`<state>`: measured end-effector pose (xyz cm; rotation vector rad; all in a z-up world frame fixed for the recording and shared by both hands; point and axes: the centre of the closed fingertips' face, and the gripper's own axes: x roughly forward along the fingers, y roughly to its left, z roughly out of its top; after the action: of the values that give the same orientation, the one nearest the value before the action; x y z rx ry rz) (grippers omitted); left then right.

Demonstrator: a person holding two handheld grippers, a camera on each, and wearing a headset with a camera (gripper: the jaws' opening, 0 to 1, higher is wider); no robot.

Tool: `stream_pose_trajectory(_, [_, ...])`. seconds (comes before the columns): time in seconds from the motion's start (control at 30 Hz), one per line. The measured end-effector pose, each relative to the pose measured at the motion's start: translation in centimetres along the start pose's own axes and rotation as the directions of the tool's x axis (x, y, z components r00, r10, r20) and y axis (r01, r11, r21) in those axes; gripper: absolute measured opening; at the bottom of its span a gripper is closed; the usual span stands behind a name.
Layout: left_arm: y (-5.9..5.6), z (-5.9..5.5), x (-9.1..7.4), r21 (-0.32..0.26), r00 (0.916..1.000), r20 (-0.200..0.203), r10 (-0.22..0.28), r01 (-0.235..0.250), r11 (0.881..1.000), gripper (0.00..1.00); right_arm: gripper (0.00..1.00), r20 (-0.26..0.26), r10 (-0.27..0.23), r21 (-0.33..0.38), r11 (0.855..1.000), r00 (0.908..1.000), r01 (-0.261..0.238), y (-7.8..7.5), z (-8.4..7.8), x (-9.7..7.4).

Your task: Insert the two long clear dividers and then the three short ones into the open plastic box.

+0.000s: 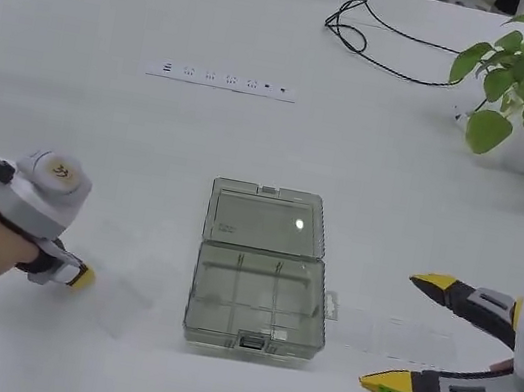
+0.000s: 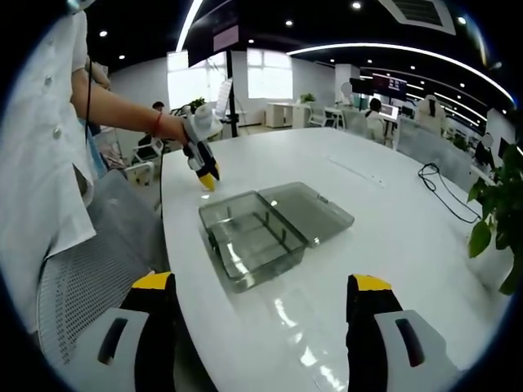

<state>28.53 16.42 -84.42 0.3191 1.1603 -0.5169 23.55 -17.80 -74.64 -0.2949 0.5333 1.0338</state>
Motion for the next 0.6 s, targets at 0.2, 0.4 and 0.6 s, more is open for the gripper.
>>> stream_pose_trajectory(0.2, [-0.38,0.19,0.02,0.003,0.9996,0.023,-0.016,0.016,1.000,0.30,0.85,-0.003,0.003,0.001,1.000,1.0000,-0.003,0.22,-0.11,-0.06])
stream_pose_trajectory(0.4, [-0.52,0.11,-0.22,-0.026,0.9981,0.054,-0.030,0.031,0.999,0.30,0.83,-0.005,-0.003,0.006,1.000,1.0000,0.004,0.20,-0.13,-0.25])
stream_pose_trajectory(0.6, [-0.62,0.02,-0.60,-0.067,0.9954,0.085,-0.044,0.050,0.997,0.30,0.81,0.007,-0.013,0.016,1.000,0.9999,0.013,-0.10,0.44,-0.35])
